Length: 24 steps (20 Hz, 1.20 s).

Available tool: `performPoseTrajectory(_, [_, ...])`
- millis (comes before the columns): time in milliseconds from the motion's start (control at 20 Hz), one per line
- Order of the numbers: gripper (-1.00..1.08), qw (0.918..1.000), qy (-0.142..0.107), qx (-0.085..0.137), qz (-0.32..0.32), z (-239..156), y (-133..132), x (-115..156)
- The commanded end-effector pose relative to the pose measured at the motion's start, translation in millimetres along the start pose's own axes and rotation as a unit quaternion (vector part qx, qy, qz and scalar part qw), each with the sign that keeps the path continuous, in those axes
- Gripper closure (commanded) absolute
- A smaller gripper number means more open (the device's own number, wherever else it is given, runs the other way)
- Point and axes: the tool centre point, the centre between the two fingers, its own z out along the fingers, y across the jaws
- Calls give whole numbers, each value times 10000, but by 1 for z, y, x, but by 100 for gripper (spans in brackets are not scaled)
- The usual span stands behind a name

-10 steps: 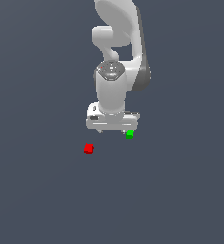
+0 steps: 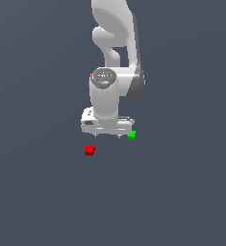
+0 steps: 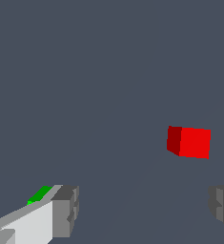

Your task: Stack the red cube on top of the green cube.

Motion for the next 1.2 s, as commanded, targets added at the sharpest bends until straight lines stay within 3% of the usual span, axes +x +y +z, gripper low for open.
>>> performPoseTrajectory(0, [-92,10000,2,-12,81,13,18,3])
performPoseTrajectory(500, [-92,9992,31,-39,394,64,86,15])
performPoseTrajectory(1150, [-92,9990,29,-38,438,79,95,17])
